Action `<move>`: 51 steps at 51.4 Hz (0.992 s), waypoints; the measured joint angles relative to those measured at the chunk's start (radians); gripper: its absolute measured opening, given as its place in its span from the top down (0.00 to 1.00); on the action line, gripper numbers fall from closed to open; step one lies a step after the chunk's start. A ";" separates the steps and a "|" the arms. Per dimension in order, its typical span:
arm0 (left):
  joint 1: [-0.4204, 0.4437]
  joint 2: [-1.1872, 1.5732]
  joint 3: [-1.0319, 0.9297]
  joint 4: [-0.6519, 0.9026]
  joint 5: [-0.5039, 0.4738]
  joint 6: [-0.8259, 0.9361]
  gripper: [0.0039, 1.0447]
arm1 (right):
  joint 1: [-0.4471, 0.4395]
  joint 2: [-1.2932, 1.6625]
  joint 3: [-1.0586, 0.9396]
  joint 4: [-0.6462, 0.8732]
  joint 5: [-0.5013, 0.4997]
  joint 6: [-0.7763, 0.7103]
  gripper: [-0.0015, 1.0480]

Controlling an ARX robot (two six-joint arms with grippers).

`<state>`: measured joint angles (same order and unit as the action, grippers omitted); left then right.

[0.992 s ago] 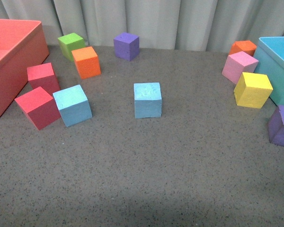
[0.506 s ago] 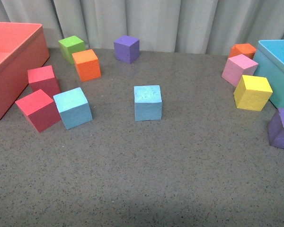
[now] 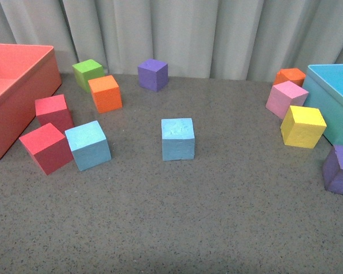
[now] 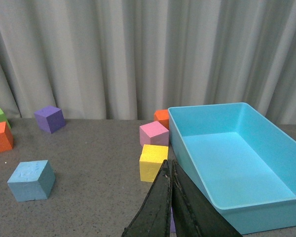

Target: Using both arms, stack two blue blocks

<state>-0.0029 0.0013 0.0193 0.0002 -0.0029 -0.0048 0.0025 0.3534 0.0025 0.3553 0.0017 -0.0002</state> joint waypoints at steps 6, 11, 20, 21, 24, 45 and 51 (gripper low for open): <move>0.000 0.000 0.000 0.000 0.000 0.000 0.06 | 0.000 -0.042 0.000 -0.040 0.000 0.000 0.99; 0.000 0.000 0.000 0.000 0.000 0.000 0.06 | 0.000 -0.074 0.000 -0.072 0.000 0.000 0.99; 0.000 0.000 0.000 0.000 0.000 0.000 0.06 | 0.000 -0.133 0.000 -0.130 0.000 0.000 0.99; 0.000 0.000 0.000 0.000 0.000 0.000 0.06 | 0.000 -0.138 0.000 -0.136 0.000 0.000 0.99; 0.000 0.000 0.000 0.000 0.000 0.000 0.06 | 0.000 -0.153 0.000 -0.151 0.000 0.000 0.99; 0.000 0.000 0.000 0.000 0.000 0.000 0.06 | 0.000 -0.349 0.001 -0.354 -0.003 0.000 0.74; 0.000 0.000 0.000 0.000 0.000 0.000 0.06 | 0.000 -0.349 0.001 -0.354 -0.003 0.000 0.48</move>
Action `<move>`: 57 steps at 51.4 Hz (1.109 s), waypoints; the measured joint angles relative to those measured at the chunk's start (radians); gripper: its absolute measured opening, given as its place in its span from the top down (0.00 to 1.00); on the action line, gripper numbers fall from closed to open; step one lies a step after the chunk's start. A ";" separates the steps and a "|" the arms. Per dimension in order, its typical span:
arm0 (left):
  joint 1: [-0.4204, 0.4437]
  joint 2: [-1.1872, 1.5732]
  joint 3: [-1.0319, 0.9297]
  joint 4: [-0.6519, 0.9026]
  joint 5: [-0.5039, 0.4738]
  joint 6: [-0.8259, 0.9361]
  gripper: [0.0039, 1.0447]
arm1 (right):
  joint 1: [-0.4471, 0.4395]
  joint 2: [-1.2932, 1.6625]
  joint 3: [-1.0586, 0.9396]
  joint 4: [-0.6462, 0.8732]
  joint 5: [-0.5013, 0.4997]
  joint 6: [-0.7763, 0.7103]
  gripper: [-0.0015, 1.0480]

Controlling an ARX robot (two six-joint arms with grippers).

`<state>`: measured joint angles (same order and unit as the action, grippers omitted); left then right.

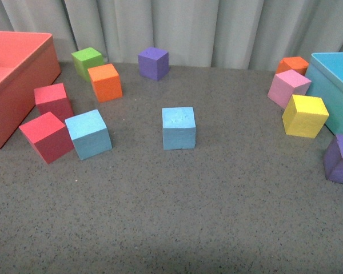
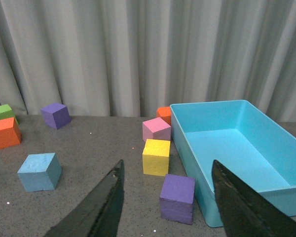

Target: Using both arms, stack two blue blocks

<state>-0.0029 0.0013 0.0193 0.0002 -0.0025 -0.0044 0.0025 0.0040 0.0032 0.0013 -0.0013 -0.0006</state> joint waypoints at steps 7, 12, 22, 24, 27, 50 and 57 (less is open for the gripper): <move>-0.017 0.293 0.090 -0.122 -0.022 -0.073 0.06 | 0.000 0.000 0.000 0.000 0.000 0.000 0.18; -0.056 0.539 0.143 0.043 -0.052 -0.093 0.06 | 0.000 0.000 0.000 0.000 0.000 0.001 0.08; -0.149 1.186 0.461 0.178 -0.097 -0.180 0.06 | 0.000 0.000 0.000 0.000 0.000 0.001 0.09; -0.168 1.321 0.547 0.148 -0.108 -0.204 0.06 | 0.000 0.000 0.000 0.000 0.000 0.001 0.09; -0.187 1.453 0.646 0.096 -0.130 -0.240 0.06 | 0.000 0.000 0.000 0.000 0.000 0.001 0.09; -0.255 1.929 1.115 -0.256 -0.213 -0.477 0.06 | 0.000 0.000 0.000 0.000 0.000 0.001 0.09; -0.260 2.005 1.178 -0.290 -0.203 -0.520 0.06 | 0.000 0.000 0.000 0.000 0.000 0.001 0.09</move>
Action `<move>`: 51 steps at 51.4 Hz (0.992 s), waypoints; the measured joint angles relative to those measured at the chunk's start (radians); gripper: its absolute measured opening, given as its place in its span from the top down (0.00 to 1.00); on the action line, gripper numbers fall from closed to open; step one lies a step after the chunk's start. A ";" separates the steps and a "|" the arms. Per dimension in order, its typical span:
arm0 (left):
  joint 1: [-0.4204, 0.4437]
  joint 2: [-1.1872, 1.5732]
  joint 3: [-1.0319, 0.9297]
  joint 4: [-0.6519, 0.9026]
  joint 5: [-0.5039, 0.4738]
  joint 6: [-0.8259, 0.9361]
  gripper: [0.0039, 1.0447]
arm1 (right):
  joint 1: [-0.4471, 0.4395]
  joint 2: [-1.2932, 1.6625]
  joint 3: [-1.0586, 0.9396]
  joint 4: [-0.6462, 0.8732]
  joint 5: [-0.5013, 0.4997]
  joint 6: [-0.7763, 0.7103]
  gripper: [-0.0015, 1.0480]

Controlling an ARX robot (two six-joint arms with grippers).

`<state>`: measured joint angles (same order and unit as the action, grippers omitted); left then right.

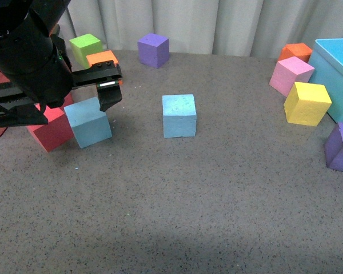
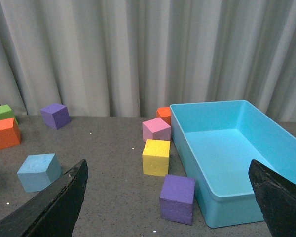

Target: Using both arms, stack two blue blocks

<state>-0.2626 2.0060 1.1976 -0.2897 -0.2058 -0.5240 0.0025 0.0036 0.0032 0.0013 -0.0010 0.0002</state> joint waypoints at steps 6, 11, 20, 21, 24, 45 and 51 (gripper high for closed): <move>0.000 0.050 0.047 -0.022 0.007 -0.032 0.06 | 0.000 0.000 0.000 0.000 0.000 0.000 0.09; 0.005 0.181 0.204 -0.105 0.007 -0.110 0.06 | 0.000 0.000 0.000 0.000 0.000 0.000 0.09; 0.005 0.208 0.235 -0.129 0.014 -0.126 0.06 | 0.000 0.000 0.000 0.000 0.000 0.000 0.09; 0.005 0.212 0.241 -0.130 0.012 -0.126 0.06 | 0.000 0.000 0.000 0.000 0.000 0.000 0.09; 0.005 0.221 0.254 -0.134 0.003 -0.126 0.06 | 0.000 0.000 0.000 0.000 0.000 0.000 0.09; 0.013 0.299 0.351 -0.200 -0.013 -0.136 0.19 | 0.000 0.000 0.000 0.000 0.000 0.000 0.09; 0.012 0.300 0.352 -0.210 -0.020 -0.136 0.34 | 0.000 0.000 0.000 0.000 0.000 0.000 0.09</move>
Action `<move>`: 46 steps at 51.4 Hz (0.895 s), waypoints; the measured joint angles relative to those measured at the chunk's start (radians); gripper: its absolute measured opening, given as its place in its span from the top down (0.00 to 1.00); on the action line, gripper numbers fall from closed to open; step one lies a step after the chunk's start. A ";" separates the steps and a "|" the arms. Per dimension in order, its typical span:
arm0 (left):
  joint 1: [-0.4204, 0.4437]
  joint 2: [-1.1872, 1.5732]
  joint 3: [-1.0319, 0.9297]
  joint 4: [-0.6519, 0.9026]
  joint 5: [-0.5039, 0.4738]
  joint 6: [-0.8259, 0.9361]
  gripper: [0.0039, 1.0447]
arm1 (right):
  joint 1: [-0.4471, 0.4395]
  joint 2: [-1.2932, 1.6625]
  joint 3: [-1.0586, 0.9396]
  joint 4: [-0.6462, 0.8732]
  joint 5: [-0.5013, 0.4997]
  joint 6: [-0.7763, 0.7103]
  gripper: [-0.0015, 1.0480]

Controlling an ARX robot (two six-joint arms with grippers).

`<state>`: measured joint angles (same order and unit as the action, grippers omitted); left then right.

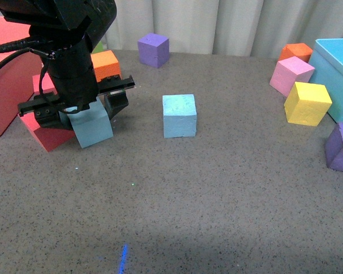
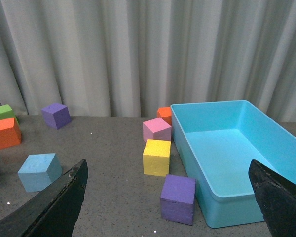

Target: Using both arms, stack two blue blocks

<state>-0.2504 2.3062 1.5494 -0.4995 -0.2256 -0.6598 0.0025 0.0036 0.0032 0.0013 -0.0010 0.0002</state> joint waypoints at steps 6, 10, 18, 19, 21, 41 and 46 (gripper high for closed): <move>-0.005 -0.003 -0.005 0.001 -0.003 0.000 0.47 | 0.000 0.000 0.000 0.000 0.000 0.000 0.09; -0.014 -0.016 -0.022 0.004 -0.014 -0.004 0.50 | 0.000 0.000 0.000 0.000 0.000 0.000 0.09; -0.058 -0.063 -0.038 0.009 -0.012 -0.009 0.53 | 0.000 0.000 0.000 0.000 0.000 0.000 0.09; -0.066 -0.073 -0.038 0.008 -0.010 -0.009 0.53 | 0.000 0.000 0.000 0.000 0.000 0.000 0.09; -0.079 -0.084 -0.035 0.003 -0.009 -0.010 0.54 | 0.000 0.000 0.000 0.000 0.000 0.000 0.09; -0.250 -0.126 0.076 -0.053 0.003 -0.020 0.55 | 0.000 0.000 0.000 0.000 0.000 0.000 0.09; -0.276 -0.122 0.114 -0.077 -0.005 -0.020 0.55 | 0.000 0.000 0.000 0.000 0.000 0.000 0.09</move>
<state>-0.5266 2.1845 1.6630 -0.5770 -0.2306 -0.6796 0.0025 0.0036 0.0032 0.0013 -0.0013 0.0002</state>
